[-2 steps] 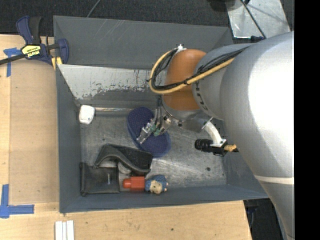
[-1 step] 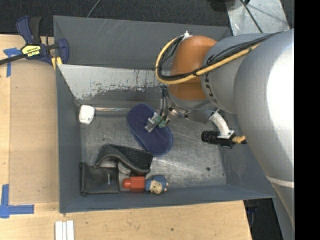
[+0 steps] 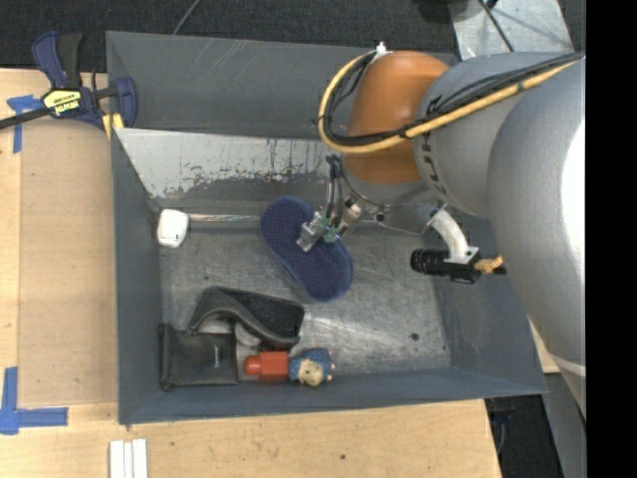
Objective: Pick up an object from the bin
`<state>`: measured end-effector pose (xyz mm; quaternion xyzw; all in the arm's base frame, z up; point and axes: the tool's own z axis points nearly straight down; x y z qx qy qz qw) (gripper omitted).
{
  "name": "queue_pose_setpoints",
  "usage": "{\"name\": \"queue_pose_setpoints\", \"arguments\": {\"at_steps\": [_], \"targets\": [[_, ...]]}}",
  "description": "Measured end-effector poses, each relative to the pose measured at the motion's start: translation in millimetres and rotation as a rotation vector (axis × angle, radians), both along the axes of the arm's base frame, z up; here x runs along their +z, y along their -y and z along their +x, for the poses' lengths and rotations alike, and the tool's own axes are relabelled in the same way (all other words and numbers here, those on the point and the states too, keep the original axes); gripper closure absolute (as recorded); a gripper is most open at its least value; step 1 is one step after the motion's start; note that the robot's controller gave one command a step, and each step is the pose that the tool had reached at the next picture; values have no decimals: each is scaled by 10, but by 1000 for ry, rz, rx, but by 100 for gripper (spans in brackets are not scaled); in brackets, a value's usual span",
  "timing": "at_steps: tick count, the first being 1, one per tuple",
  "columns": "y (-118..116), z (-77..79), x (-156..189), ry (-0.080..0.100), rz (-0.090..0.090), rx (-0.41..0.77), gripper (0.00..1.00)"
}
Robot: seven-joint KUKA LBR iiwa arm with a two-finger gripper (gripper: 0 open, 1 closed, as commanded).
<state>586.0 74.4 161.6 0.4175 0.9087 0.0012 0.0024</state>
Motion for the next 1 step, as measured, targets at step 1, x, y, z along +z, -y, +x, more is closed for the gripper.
{"name": "queue_pose_setpoints", "arguments": {"at_steps": [1], "targets": [[8,12,207,0,0,3,100]]}}
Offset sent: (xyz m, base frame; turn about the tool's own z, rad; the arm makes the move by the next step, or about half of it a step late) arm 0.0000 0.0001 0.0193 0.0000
